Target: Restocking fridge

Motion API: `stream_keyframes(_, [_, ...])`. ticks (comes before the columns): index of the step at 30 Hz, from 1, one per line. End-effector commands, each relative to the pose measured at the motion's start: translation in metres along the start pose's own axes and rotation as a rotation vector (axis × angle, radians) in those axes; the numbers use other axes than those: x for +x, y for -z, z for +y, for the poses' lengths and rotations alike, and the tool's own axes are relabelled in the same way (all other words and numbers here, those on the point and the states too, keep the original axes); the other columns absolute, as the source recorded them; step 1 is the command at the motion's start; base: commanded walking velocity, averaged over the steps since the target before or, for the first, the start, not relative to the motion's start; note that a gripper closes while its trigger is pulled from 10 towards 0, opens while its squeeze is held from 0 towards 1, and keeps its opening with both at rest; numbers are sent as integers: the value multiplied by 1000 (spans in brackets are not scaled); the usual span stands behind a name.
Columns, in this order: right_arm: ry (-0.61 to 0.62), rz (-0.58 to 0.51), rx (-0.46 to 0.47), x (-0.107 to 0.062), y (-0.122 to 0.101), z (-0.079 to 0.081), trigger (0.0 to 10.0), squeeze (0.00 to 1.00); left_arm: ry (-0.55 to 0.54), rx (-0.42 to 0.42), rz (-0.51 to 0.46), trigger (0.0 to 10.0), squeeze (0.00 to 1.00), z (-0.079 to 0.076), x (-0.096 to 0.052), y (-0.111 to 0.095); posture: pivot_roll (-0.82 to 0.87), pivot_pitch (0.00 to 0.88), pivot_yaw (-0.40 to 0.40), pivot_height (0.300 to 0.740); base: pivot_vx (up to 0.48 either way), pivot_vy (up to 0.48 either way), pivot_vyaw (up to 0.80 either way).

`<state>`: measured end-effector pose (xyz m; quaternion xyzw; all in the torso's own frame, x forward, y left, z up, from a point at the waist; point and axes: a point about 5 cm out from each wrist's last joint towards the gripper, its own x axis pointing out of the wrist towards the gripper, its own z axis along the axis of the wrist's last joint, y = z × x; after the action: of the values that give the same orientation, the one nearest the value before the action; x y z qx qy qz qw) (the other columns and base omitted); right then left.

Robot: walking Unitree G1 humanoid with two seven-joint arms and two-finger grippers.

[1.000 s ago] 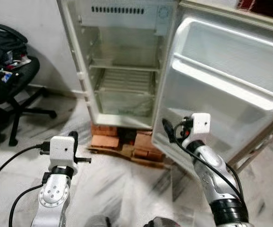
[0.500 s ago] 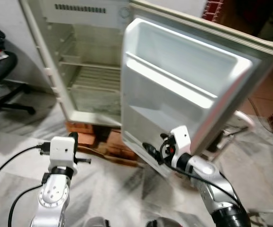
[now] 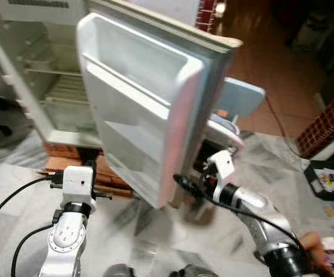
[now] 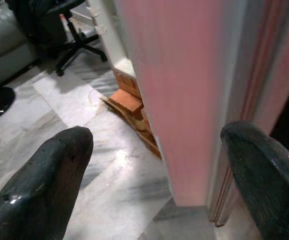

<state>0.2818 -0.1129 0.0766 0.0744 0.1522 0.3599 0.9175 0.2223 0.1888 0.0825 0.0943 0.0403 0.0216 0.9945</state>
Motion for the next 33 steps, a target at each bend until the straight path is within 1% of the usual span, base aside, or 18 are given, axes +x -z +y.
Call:
stream_keyframes(1, [41, -21, 10, 1, -4, -8, 10000, 0, -24, 0, -1, 10000, 0, 6, -4, -1, 46, 94, -23, 735, 0, 0, 0])
stream_keyframes(5, [182, -70, 2, 4, -7, -18, 10000, 0, -46, -18, 20, 10000, 0, 9, -9, 2, 48, 96, -16, 735, 0, 0, 0])
stream_keyframes(8, [293, -142, 28, 11, -15, -22, 10000, 0, -62, -18, 11, 10000, 0, 10, -7, 0, 60, 95, -17, 735, 0, 0, 0])
stream_keyframes(9, [293, -142, 28, 11, -15, -22, 10000, 0, -62, -18, 11, 10000, 0, 10, -7, 0, 60, 95, -17, 735, 0, 0, 0])
stream_keyframes(12, [349, -193, 25, 18, -27, -24, 10000, 0, -99, -31, 8, 10000, 0, 14, -4, -2, 60, 95, -20, 735, 0, 0, 0])
stream_keyframes(14, [357, -228, 34, 23, -37, -25, 10000, 0, -123, -39, 10, 10000, 0, 15, -3, -2, 61, 94, -25, 735, 0, 0, 0])
stream_keyframes(18, [374, -265, 19, 27, -51, -29, 10000, 0, -141, -45, 16, 10000, 0, 16, -3, 0, 61, 92, -32, 735, 0, 0, 0])
stream_keyframes(23, [480, -306, 70, 37, -64, -38, 10000, 0, -147, -41, 16, 10000, 0, 16, -2, -1, 69, 99, -37, 735, 0, 0, 0])
stream_keyframes(24, [506, -313, 77, 43, -69, -37, 10000, 0, -147, -36, 14, 10000, 0, 16, -1, -2, 76, 99, -37, 735, 0, 0, 0])
stream_keyframes(26, [511, -322, 91, 52, -76, -33, 10000, 0, -147, -31, 15, 10000, 0, 15, -1, -3, 80, 100, -37, 735, 0, 0, 0])
stream_keyframes(27, [501, -327, 106, 60, -81, -27, 10000, 0, -146, -29, 17, 10000, 0, 15, -2, -3, 82, 101, -36, 735, 0, 0, 0])
stream_keyframes(28, [501, -327, 106, 60, -81, -27, 10000, 0, -146, -29, 17, 10000, 0, 15, -2, -3, 82, 101, -36, 735, 0, 0, 0])
stream_keyframes(30, [453, -352, 129, 76, -95, -11, 10000, 0, -143, -27, 19, 10000, 0, 14, -3, -2, 83, 102, -34, 735, 0, 0, 0])
stream_keyframes(33, [392, -386, 131, 89, -109, 7, 10000, 0, -140, -25, 18, 10000, 0, 14, -3, -3, 89, 102, -36, 735, 0, 0, 0])
